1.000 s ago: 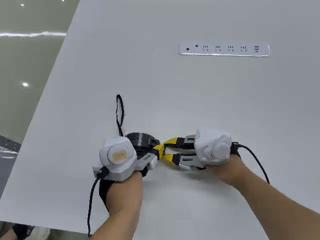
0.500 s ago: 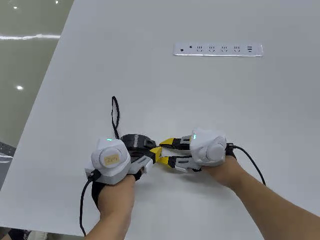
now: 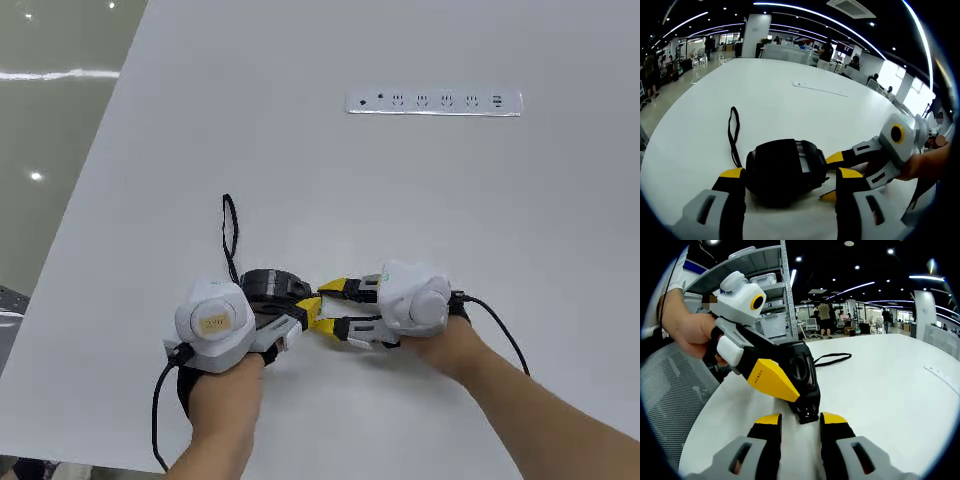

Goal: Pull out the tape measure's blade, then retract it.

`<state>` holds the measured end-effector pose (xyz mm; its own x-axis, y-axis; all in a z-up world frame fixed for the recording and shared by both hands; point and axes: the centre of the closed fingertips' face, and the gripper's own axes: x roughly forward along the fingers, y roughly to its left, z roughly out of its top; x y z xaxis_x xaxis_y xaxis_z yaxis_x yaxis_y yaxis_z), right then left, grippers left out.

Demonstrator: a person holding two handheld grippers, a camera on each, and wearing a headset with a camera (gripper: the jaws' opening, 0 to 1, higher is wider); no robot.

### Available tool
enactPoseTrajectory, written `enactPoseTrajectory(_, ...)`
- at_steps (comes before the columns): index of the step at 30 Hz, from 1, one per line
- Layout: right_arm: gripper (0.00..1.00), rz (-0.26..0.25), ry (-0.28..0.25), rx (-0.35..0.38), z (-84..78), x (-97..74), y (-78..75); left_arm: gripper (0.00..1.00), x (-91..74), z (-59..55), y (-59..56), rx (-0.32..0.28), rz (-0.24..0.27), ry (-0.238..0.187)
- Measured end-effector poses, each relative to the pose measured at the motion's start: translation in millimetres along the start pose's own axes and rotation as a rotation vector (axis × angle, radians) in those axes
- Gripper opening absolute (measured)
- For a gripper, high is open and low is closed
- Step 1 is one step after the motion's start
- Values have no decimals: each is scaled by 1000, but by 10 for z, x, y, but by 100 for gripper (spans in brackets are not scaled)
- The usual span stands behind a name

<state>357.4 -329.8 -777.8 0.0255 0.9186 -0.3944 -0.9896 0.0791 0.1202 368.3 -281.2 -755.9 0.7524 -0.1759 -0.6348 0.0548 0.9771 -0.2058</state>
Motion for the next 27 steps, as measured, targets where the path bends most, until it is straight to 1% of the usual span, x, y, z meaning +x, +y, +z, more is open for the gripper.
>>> enactPoseTrajectory(2,30,-7,1,3,-8,-27,4,72,-11,6,-23,-17,-29,-11)
enactPoseTrajectory(7,30,-27,-4,17,-10,-67,23,71,-27,-18,-16,-6,-42,-3)
enactPoseTrajectory(10,31,-37,-6,24,-11,-92,33,71,-42,-23,-13,10,-52,-3)
enactPoseTrajectory(11,31,-48,-3,22,-20,-106,24,71,-48,-26,-8,19,-55,-3)
enactPoseTrajectory(18,33,-88,-13,54,0,-187,3,71,-70,-36,0,30,-77,-3)
enactPoseTrajectory(21,33,-97,-12,61,-16,-212,16,71,-77,-49,-4,44,-87,2)
enactPoseTrajectory(26,33,-114,-12,70,-9,-257,50,70,-102,-58,-7,46,-102,5)
enactPoseTrajectory(27,33,-121,-15,85,0,-269,45,69,-106,-63,-6,47,-104,7)
